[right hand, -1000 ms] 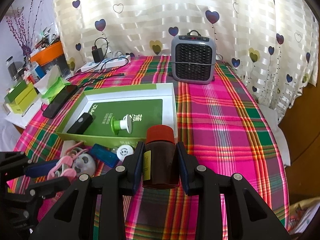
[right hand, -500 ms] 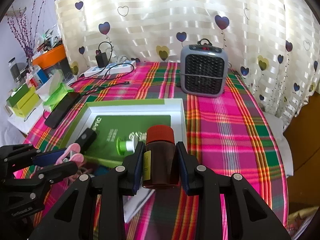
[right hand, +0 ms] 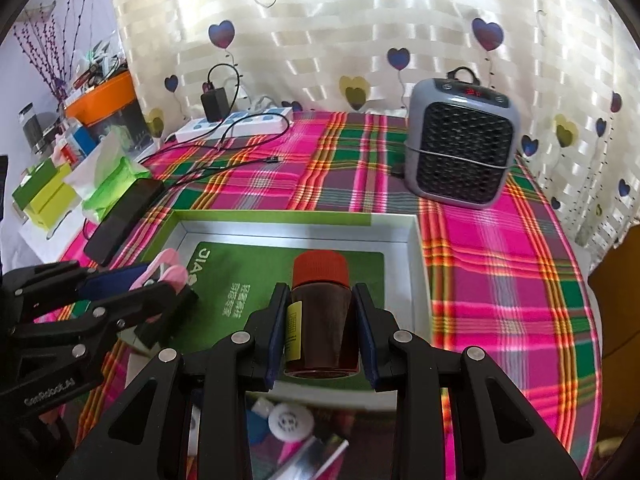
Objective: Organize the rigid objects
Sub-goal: 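Carry the pink earhook into the green box with the left tool while the right tool carries the bottle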
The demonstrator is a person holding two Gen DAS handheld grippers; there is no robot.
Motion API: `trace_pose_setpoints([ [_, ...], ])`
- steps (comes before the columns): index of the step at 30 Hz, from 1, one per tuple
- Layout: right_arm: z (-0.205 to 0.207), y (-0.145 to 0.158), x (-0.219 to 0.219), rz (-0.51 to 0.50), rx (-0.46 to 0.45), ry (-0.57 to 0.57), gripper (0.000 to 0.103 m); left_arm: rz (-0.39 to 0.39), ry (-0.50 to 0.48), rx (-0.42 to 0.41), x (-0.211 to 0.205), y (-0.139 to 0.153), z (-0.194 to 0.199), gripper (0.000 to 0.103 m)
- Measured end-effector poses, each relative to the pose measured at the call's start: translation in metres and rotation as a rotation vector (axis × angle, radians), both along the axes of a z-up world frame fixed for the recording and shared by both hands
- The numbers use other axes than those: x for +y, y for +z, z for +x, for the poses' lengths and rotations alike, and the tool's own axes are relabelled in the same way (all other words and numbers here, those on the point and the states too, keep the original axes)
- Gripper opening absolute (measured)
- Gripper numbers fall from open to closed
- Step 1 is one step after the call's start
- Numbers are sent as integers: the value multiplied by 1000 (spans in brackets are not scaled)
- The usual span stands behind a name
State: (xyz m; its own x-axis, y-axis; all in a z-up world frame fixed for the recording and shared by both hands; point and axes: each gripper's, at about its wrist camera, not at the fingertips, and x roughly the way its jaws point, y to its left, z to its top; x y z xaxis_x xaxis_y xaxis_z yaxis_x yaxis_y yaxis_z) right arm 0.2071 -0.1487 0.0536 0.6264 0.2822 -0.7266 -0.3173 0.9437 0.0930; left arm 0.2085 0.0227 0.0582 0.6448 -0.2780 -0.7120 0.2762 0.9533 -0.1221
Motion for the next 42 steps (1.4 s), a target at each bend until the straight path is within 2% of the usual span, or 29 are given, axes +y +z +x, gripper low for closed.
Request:
trace_pose_setpoints([
  [11,33,-20,10,3,60,12,33,41,42,22,3,-17,33,23],
  [18,45,-30,16,0,83,21,33,38,55,53,5,-28,46,23],
  [30,51,-36,22,-19,98,26,33,37,70,93,9,-41,53,23],
  [42,53,-40,24,-19,108,24,33,52,73,91,8,-43,54,23],
])
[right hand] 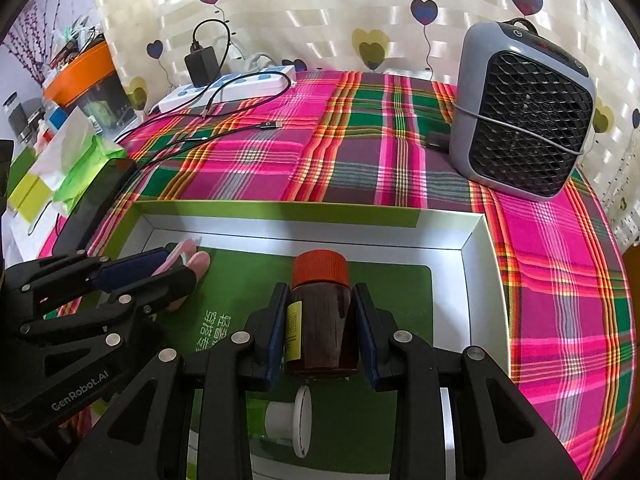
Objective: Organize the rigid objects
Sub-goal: 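Carry the pink earhook into the green box with the left tool while the right tool carries the bottle, then release the bottle in the green box with the right tool while the left tool releases the earhook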
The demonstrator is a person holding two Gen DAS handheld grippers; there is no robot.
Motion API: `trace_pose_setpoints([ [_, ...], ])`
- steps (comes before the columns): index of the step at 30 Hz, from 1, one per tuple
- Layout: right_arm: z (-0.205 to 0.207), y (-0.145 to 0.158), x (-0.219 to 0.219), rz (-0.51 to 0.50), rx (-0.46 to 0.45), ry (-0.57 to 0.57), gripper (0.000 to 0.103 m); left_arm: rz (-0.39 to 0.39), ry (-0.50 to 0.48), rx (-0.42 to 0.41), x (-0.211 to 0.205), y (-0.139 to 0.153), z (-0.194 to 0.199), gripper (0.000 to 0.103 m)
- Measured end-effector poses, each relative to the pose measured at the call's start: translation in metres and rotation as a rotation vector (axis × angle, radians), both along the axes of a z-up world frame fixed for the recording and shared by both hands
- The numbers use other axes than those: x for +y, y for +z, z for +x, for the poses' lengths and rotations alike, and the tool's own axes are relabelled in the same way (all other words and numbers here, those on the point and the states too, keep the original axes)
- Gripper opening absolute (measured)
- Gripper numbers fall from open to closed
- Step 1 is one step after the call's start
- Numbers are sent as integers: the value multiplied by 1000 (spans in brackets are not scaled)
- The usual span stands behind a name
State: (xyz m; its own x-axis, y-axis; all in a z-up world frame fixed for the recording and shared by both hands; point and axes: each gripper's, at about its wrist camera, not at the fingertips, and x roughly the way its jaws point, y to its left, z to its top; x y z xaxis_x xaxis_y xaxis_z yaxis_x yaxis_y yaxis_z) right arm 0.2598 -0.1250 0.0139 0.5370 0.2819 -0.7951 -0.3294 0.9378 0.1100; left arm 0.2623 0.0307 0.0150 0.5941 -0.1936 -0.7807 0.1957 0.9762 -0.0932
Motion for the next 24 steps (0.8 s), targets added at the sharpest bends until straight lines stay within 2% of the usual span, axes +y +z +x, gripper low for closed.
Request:
trace_pose_setpoints([
  [18,0,0,-1,21,-1,-16,33,23,3,-6,-1,0,-1,27],
  [20,0,0,-1,28,1,-15,36,26,3,-9,-1,1,-2,32],
  [22,-1,0,-1,30,0,-16,43,29,6,-11,0,1,-2,33],
  [24,-2,0,0,26,-3,-17,44,31,11,-11,1,2,-4,33],
])
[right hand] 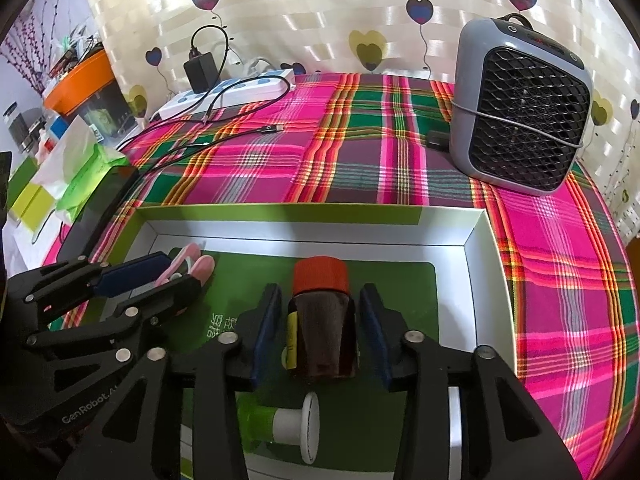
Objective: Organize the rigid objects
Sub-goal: 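Release the bottle in the green box with the right tool while the left tool releases the earhook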
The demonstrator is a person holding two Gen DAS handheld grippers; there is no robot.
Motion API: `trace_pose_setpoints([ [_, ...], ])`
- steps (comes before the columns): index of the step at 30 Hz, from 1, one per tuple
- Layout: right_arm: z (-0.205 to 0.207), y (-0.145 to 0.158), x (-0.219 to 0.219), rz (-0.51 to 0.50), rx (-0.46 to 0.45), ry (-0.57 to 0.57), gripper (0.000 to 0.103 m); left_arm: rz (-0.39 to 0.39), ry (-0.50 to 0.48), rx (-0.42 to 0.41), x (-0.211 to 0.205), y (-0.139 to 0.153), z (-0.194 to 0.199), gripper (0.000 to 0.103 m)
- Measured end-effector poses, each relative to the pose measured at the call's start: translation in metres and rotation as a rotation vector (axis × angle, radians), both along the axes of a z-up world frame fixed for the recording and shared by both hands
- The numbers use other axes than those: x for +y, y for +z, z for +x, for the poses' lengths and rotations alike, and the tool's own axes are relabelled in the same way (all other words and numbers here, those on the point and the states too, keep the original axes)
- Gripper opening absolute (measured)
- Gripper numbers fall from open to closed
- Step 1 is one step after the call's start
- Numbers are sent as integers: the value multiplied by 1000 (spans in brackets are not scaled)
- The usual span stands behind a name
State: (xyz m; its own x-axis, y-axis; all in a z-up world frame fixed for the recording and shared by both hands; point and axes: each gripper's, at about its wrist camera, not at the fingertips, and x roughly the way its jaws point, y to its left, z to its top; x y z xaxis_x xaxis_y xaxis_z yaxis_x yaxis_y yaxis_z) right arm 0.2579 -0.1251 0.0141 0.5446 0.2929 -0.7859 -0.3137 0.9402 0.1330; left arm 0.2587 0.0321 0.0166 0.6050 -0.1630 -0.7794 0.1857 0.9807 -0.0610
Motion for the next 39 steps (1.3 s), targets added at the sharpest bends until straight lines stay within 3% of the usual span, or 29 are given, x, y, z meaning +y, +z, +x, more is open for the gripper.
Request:
trace_pose_setpoints([
  [17,-21,11,-1,23,-48,-33,44,10,25,-59,4,17,-28,34],
  [39,-85,39,-15,83,-141,-60,45,-3,36,-148,5,42,-106,34],
])
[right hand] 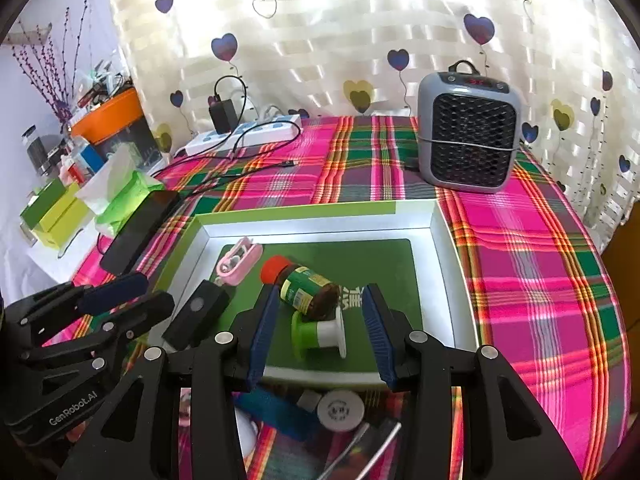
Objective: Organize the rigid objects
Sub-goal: 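Release the bottle in the green box with the right tool while the left tool releases the earhook, then move the left tool to the white plug charger while the right tool approaches the silver lighter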
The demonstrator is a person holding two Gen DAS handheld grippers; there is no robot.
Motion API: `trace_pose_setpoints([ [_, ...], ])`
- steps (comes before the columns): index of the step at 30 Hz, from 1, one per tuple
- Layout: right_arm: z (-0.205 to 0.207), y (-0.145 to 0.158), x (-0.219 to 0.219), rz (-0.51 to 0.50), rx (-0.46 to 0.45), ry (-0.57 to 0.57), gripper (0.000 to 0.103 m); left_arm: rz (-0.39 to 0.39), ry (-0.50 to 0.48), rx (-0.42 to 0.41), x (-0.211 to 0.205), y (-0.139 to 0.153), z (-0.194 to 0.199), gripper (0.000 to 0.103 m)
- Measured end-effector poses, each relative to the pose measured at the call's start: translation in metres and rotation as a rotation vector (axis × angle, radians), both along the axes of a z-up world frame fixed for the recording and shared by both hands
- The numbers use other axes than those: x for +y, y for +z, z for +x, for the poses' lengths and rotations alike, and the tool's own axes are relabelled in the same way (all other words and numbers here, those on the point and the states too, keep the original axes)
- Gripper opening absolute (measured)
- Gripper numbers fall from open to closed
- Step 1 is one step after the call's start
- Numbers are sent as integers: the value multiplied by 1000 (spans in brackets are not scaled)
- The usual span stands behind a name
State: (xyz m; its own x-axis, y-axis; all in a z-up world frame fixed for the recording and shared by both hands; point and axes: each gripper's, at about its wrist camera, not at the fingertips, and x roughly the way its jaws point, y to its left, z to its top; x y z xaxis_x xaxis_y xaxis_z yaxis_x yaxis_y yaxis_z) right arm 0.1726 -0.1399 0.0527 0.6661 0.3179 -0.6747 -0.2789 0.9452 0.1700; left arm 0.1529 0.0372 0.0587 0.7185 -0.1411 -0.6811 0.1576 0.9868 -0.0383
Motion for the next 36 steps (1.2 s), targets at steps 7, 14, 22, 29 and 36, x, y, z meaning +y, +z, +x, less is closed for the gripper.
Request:
trace_pose_setpoints([
  [7,-22,1,-6,19,-12,-5,45,-36,15,-16,8,3,-23,34],
  [14,-37,-1,-20,22,-23,-44,45,-59,17,-3,19,-4,-41,34],
  [22,-53,-12,-36,26,6,-91,45,-126,12,22,28,-11,-54,34],
  [29,-67,-21,-40,10,37,-96,45,-140,5,63,27,-25,-58,34],
  [36,-73,-31,-36,-10,76,-81,45,-163,1,93,26,-32,-53,34],
])
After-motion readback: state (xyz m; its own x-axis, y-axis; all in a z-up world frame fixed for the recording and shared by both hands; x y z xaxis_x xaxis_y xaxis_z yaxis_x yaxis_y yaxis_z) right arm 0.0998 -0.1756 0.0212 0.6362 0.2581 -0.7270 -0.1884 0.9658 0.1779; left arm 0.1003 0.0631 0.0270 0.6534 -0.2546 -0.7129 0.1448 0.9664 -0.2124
